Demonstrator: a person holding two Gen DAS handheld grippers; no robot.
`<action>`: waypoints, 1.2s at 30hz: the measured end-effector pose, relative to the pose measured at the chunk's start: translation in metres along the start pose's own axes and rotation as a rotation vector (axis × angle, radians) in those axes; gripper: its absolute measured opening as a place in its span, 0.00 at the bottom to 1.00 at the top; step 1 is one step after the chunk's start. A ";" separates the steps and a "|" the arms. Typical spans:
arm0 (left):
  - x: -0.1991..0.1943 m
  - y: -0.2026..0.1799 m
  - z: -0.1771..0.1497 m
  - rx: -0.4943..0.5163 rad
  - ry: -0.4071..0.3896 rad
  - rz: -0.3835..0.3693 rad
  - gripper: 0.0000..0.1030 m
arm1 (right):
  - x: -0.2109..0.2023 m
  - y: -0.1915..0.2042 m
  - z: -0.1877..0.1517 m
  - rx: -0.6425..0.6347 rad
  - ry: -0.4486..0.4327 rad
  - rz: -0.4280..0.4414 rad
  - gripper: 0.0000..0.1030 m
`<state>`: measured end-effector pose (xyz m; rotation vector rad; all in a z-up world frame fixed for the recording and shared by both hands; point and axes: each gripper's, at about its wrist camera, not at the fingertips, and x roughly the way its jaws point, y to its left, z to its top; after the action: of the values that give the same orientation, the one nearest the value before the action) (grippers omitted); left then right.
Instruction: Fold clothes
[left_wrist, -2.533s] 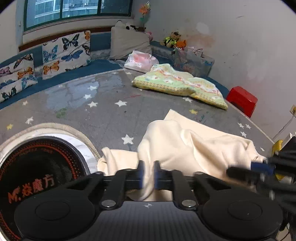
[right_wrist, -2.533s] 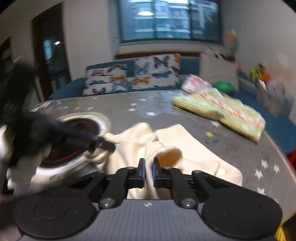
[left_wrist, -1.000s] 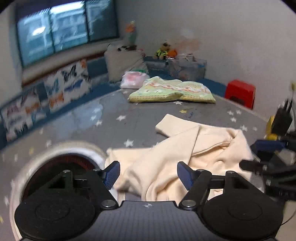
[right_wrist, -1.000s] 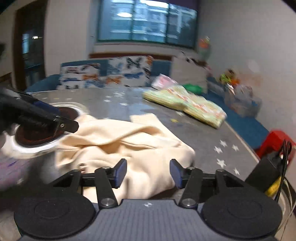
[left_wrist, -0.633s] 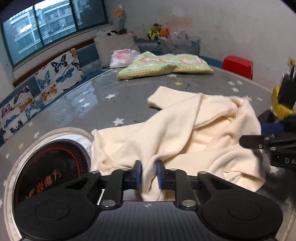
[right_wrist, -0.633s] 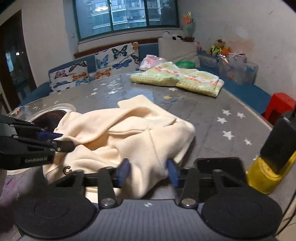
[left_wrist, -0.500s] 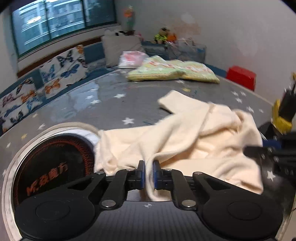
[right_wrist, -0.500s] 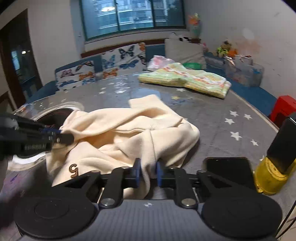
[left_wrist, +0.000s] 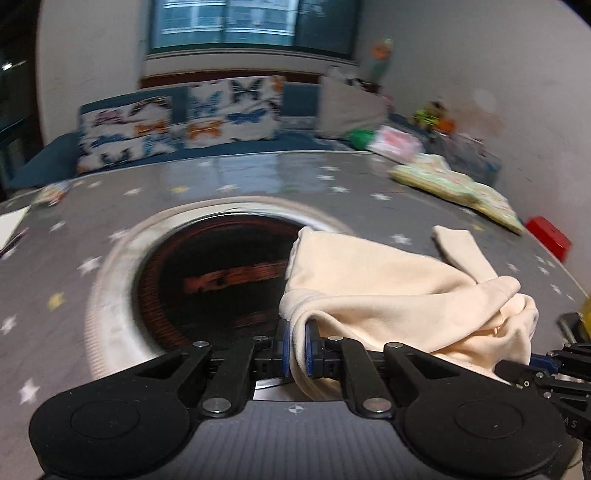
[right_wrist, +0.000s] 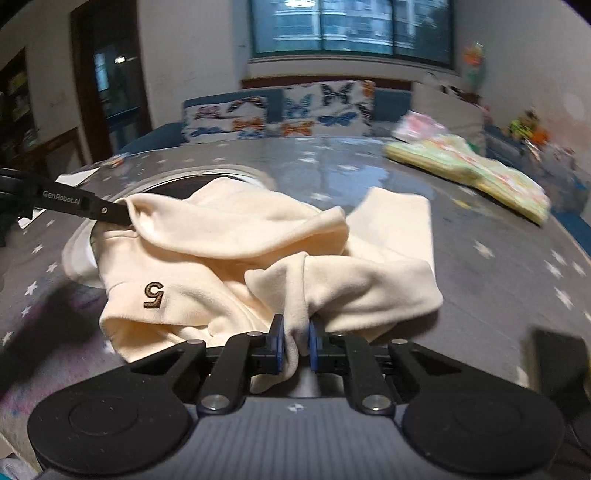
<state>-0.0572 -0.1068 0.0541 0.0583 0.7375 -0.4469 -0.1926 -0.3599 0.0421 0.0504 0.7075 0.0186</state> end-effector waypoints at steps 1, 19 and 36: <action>-0.002 0.010 -0.002 -0.020 -0.001 0.013 0.09 | 0.006 0.007 0.004 -0.017 0.001 0.013 0.11; -0.057 0.117 -0.053 -0.239 0.021 0.132 0.09 | 0.054 0.103 0.048 -0.206 0.040 0.231 0.10; -0.073 0.046 -0.036 0.051 -0.041 0.017 0.34 | 0.015 0.066 0.088 -0.178 0.009 0.209 0.31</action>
<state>-0.1082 -0.0308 0.0711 0.1032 0.6849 -0.4494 -0.1237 -0.2973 0.1028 -0.0464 0.7046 0.2814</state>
